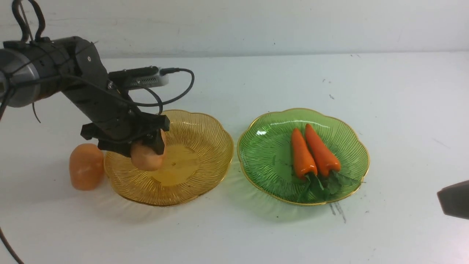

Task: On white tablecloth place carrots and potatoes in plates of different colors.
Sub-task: 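Put the potatoes from the left side into the left plate with the left gripper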

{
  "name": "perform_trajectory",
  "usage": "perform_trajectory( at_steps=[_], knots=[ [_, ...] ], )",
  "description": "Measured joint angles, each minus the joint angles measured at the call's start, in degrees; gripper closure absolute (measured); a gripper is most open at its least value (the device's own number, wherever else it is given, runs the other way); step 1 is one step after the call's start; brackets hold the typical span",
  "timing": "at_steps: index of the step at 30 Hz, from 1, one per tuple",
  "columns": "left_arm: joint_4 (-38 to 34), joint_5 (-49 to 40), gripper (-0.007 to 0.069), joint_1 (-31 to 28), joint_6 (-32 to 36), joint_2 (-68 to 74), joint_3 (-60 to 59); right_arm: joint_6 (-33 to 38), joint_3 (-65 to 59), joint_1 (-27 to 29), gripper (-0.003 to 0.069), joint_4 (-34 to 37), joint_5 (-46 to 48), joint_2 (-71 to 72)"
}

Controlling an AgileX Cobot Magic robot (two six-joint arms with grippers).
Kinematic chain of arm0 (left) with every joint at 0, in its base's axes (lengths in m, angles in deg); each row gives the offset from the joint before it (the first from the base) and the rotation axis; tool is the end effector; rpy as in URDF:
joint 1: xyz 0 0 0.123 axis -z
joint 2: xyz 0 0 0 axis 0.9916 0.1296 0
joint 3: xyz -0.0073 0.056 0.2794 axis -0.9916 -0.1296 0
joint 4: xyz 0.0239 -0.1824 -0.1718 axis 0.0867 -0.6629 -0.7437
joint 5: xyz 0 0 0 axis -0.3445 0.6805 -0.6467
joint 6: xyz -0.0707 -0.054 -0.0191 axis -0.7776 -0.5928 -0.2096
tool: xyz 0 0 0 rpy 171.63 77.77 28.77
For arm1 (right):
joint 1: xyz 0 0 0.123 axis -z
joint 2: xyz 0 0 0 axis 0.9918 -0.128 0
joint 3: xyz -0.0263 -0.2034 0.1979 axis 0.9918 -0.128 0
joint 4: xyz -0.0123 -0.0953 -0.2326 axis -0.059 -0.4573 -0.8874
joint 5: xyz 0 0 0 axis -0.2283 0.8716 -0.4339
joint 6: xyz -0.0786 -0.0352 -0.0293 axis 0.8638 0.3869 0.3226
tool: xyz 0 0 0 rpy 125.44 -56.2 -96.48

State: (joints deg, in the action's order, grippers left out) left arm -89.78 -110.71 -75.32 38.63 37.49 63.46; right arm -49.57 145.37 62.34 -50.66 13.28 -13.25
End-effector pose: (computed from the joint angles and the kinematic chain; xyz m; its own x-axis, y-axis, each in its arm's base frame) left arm 0.3901 -0.0668 0.2208 -0.9542 -0.0589 -0.2932 0.0126 0.9716 -0.2362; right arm 0.1119 0.0724 0.3753 -0.7821 -0.2923 -0.5503 -0.4957 0.8269 0.2654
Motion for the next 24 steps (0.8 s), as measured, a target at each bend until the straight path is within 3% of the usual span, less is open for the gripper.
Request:
perform_trajectory(
  at_steps=[7,12,14,17,18,20,24],
  knots=[
    [0.8,-3.8,-0.0037,0.0,-0.1,0.5,2.9,0.1,0.0,0.0,0.0674,0.0,0.0,0.0],
    [5.7,-11.7,-0.0045,0.0,-0.4,0.5,9.5,0.1,0.0,0.0,0.0674,0.0,0.0,0.0],
    [11.0,-17.4,0.0098,-0.3,-1.7,0.5,13.6,0.1,0.0,0.0,0.0674,0.0,0.0,0.0],
    [14.5,-19.7,0.0465,-2.7,-1.0,0.1,14.6,0.1,0.0,0.0,0.0674,0.1,0.0,0.0],
    [15.1,-19.9,0.0532,-4.1,-0.9,-0.3,14.1,0.1,0.0,0.0,0.0674,0.1,0.0,0.0],
    [15.3,-20.4,0.0596,-8.0,-0.8,-1.8,12.4,0.1,0.0,0.0,0.0674,0.0,0.0,0.0],
    [12.2,-20.7,0.0628,-15.7,2.1,-3.2,10.7,0.1,0.0,0.0,0.0674,0.0,-0.3,0.0]
  ],
)
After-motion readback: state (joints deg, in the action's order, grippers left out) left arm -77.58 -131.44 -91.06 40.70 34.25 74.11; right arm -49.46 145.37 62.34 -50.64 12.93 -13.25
